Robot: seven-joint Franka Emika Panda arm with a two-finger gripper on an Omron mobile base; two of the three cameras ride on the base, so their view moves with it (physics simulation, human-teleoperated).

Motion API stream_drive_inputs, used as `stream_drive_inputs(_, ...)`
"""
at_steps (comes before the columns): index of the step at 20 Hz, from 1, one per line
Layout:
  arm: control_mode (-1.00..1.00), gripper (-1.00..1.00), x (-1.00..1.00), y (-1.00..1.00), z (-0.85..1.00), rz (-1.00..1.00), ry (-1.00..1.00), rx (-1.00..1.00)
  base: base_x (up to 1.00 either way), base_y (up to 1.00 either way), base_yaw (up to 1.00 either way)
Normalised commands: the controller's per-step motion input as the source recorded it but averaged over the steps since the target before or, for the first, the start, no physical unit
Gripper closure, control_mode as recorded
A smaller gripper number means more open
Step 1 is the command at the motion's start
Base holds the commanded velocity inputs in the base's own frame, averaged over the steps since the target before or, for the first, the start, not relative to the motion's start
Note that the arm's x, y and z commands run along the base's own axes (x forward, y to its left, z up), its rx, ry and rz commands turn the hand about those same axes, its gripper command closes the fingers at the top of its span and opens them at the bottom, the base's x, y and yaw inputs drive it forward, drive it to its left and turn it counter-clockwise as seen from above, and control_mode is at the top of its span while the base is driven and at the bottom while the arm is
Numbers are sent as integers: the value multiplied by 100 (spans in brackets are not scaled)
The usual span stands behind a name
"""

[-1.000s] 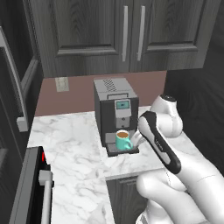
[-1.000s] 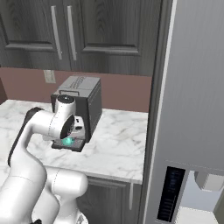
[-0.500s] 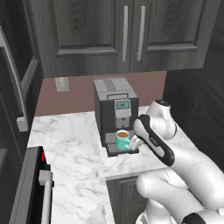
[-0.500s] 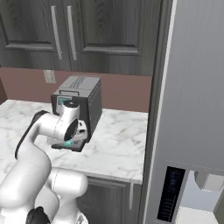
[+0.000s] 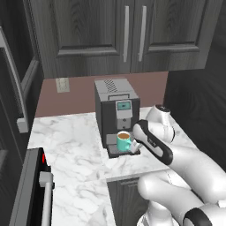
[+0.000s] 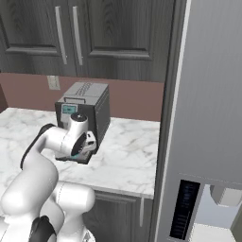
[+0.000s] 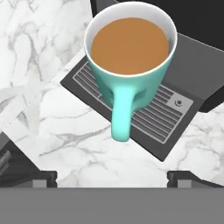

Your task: Pick up the brewed coffee from the coffee machine and place it next to the breakfast plate on the dining counter.

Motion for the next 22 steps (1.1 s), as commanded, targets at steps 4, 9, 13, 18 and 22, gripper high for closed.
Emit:
stream_drive_inputs(4, -100, -100, 19, 1, -10, 2, -9, 0, 0, 0, 0)
stream_drive_inputs(9, -100, -100, 21, 9, -10, 2, -4, 0, 0, 0, 0)
stream_drive_inputs(13, -100, -100, 22, 19, -8, 0, 0, 0, 0, 0, 0)
stream_drive_inputs(18, -100, -100, 26, 13, -7, 0, 0, 0, 0, 0, 0)
stream_drive_inputs(22, -100, -100, 21, 0, -13, 0, 0, 0, 0, 0, 0)
